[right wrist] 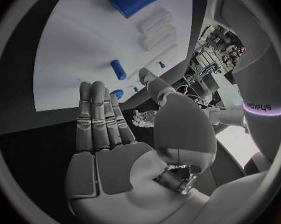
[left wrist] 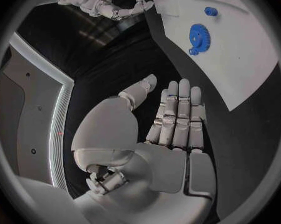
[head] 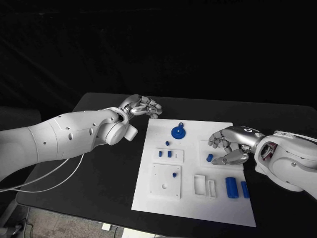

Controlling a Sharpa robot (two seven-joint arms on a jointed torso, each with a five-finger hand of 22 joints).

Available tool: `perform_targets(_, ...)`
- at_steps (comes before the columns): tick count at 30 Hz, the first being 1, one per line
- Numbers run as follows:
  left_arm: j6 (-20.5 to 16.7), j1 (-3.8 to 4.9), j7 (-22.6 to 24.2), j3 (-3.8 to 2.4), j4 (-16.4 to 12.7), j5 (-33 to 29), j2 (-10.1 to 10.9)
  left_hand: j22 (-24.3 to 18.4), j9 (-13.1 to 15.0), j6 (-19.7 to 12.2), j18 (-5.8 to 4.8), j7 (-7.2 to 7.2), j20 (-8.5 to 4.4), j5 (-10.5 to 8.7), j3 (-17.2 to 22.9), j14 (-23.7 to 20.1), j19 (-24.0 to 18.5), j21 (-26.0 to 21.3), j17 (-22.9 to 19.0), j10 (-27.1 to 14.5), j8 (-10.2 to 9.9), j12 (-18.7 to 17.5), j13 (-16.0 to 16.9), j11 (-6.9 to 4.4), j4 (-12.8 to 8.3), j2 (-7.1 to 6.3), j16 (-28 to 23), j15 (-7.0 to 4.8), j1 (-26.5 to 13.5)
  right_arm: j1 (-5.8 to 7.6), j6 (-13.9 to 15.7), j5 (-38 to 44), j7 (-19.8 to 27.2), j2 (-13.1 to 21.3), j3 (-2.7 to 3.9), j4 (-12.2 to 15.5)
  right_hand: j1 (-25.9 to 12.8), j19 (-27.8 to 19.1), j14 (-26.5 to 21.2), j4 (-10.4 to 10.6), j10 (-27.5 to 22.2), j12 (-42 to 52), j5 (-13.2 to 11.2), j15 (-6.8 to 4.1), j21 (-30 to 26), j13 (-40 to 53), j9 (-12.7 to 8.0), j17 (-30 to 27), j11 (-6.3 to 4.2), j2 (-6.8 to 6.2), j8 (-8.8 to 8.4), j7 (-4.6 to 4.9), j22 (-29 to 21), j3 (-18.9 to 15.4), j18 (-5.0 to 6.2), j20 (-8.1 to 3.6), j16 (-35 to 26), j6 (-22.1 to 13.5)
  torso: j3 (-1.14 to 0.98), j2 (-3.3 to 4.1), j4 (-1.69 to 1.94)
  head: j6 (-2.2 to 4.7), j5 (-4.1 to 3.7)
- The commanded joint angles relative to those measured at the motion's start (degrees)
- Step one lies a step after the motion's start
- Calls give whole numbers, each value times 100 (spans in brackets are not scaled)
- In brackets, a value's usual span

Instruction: Assemble the parts on the task board

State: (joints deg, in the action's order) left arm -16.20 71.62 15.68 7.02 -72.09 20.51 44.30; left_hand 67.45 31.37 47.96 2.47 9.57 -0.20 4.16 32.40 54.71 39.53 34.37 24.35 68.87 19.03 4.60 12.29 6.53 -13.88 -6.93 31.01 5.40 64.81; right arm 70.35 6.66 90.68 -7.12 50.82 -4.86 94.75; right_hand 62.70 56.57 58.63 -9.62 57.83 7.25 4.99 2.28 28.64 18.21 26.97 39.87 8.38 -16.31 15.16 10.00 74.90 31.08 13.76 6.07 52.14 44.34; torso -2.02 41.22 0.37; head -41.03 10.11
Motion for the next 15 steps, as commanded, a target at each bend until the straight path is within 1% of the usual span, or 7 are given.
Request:
perform_targets(1, 89, -1, 66, -3, 3, 15, -20, 10, -5, -37, 54, 0, 17, 9, 2, -10, 38, -39, 7, -33, 22, -36, -9, 24, 30, -11, -39, 36, -23, -16, 36, 343, -43, -54, -3, -26, 277, 152, 97, 86, 200, 186, -207, -98, 78, -22, 6, -42, -86, 7, 79, 21, 127, 253, 124, -36, 87, 115, 4, 4, 15, -5, -26)
perform_targets(3, 95, -3, 68, -3, 9, 15, -24, 10, -6, -37, 54, 0, 17, 9, 2, -10, 38, -39, 8, -34, 22, -36, -9, 24, 30, -11, -40, 36, -23, -42, 31, 308, -14, -92, -8, -57, 621, 262, 193, 97, 398, 338, -223, -176, 136, -8, 41, -53, -162, -15, 185, 36, 124, 644, 124, -91, 151, 295, 6, 5, 19, -3, -36)
perform_targets(4, 93, -3, 66, -3, 9, 15, -20, 10, -6, -37, 55, 1, 17, 9, 2, -10, 38, -39, 9, -34, 22, -36, -9, 24, 31, -10, -40, 36, -23, -68, 24, 316, 4, -117, -10, -71, 639, 298, 212, 139, 463, 389, -219, -199, 157, -8, 51, -63, -187, -41, 223, 52, 123, 741, 124, -97, 164, 366, 6, 5, 23, -6, -37)
perform_targets(6, 92, -3, 65, -3, 9, 15, -17, 11, -6, -37, 55, 1, 18, 9, 2, -10, 38, -40, 10, -34, 22, -36, -9, 24, 31, -10, -41, 36, -23, -111, 15, 316, 37, -155, -13, -92, 679, 350, 255, 151, 555, 464, -220, -236, 193, -14, 63, -74, -225, -35, 280, 12, 126, 851, 124, -119, 196, 474, 6, 6, 25, -9, -35)
perform_targets(9, 92, -3, 63, -3, 9, 14, -14, 11, -6, -38, 55, 1, 18, 9, 2, -10, 38, -41, 11, -34, 23, -36, -9, 24, 31, -9, -42, 36, -23, -152, -8, 326, 91, -198, -15, -107, 691, 412, 312, 157, 714, 590, -220, -294, 243, -11, 84, -87, -289, -7, 375, -66, 127, 941, 124, -150, 242, 662, 9, 9, 22, -12, -19)
perform_targets(13, 95, -4, 64, -3, 8, 14, -15, 12, -7, -38, 55, 1, 18, 9, 2, -9, 38, -42, 14, -34, 23, -36, -9, 24, 32, -8, -43, 36, -23, -158, -67, 365, 84, -222, -16, -117, 688, 522, 410, 126, 893, 725, -220, -369, 325, 12, 107, -87, -369, 105, 492, -175, 129, 982, 124, -203, 320, 921, 12, 8, 22, -7, -34)
perform_targets(15, 98, -4, 63, -3, 6, 14, -13, 12, -7, -38, 55, 1, 18, 9, 2, -9, 38, -42, 15, -34, 24, -36, -10, 24, 32, -8, -44, 36, -23, -159, -111, 438, 62, -224, -20, -121, 669, 558, 437, 101, 955, 762, -220, -396, 354, 19, 102, -84, -397, 143, 511, -202, 126, 992, 124, -226, 349, 987, 16, 6, 20, -4, -30)
